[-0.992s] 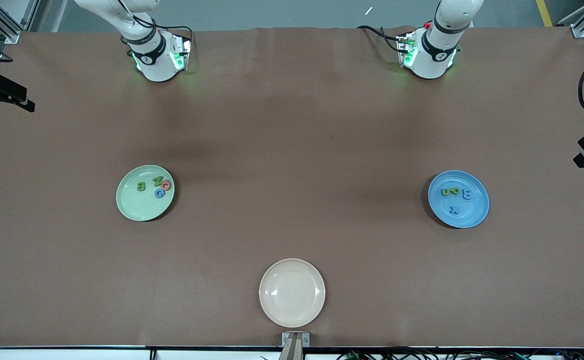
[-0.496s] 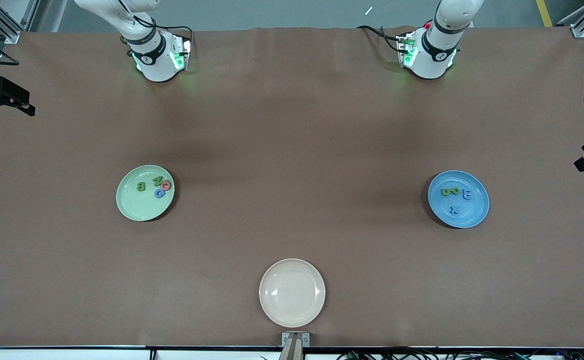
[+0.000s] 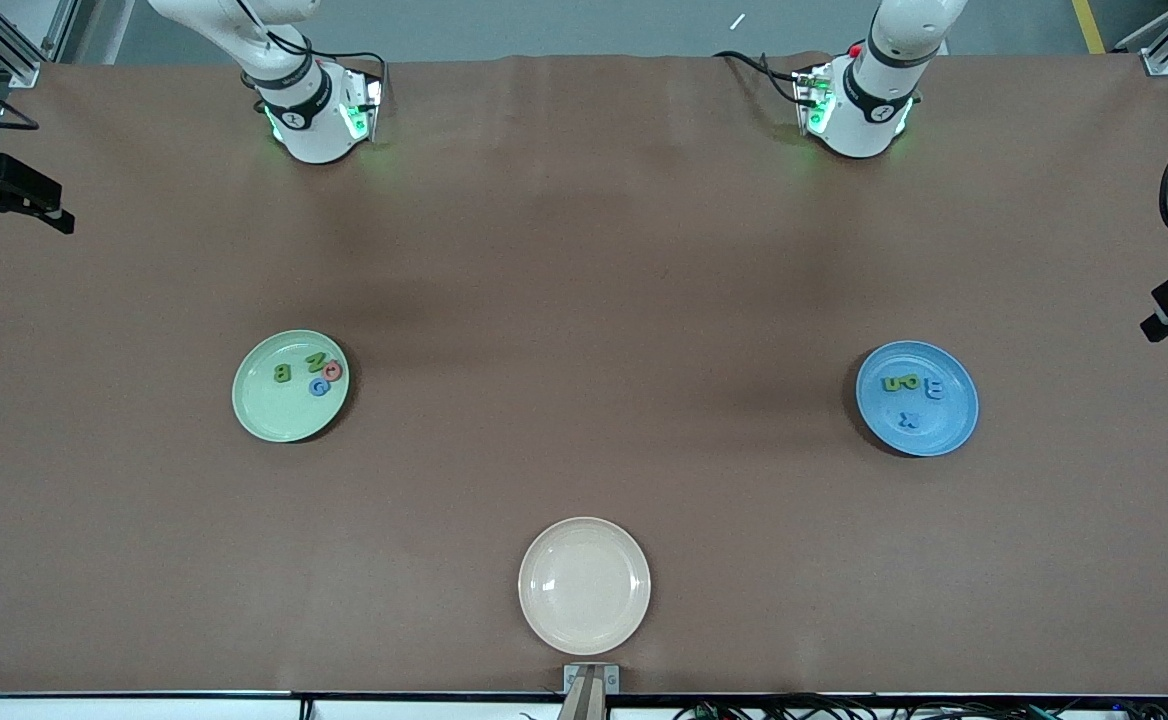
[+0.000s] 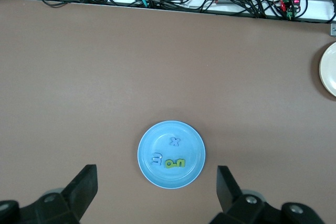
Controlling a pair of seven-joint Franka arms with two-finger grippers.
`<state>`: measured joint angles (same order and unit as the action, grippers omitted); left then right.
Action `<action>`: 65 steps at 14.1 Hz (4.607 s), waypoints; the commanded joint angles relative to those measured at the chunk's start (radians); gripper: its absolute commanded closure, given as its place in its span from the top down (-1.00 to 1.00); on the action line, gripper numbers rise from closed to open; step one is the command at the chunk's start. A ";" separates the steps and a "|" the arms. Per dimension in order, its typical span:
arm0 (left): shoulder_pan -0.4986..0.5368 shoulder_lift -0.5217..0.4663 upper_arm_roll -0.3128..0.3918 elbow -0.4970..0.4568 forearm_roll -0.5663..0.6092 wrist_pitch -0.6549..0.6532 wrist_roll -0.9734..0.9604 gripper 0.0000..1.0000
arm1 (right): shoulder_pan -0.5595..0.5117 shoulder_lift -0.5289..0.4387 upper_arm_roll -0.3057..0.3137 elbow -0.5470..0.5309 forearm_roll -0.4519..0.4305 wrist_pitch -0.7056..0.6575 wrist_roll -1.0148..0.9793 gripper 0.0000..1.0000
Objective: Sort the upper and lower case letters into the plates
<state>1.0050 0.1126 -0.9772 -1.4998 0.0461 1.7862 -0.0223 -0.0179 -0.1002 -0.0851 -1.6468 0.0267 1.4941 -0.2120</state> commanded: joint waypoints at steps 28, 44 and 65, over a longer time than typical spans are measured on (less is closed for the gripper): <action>-1.011 -0.037 1.009 0.043 -0.034 -0.051 0.019 1.00 | -0.034 -0.039 -0.002 -0.044 -0.002 -0.005 0.063 1.00; -0.997 -0.145 0.985 -0.082 -0.055 -0.066 0.021 1.00 | -0.002 0.003 -0.004 0.034 0.018 -0.014 0.071 1.00; -1.002 -0.143 0.983 -0.065 -0.055 -0.226 0.022 1.00 | 0.010 0.020 -0.001 0.038 -0.010 0.000 0.051 1.00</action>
<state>0.0024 -0.0160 0.0060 -1.5594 0.0072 1.5724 -0.0222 -0.0082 -0.0686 -0.0885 -1.5937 0.0318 1.4830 -0.1502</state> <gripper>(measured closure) 0.000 0.000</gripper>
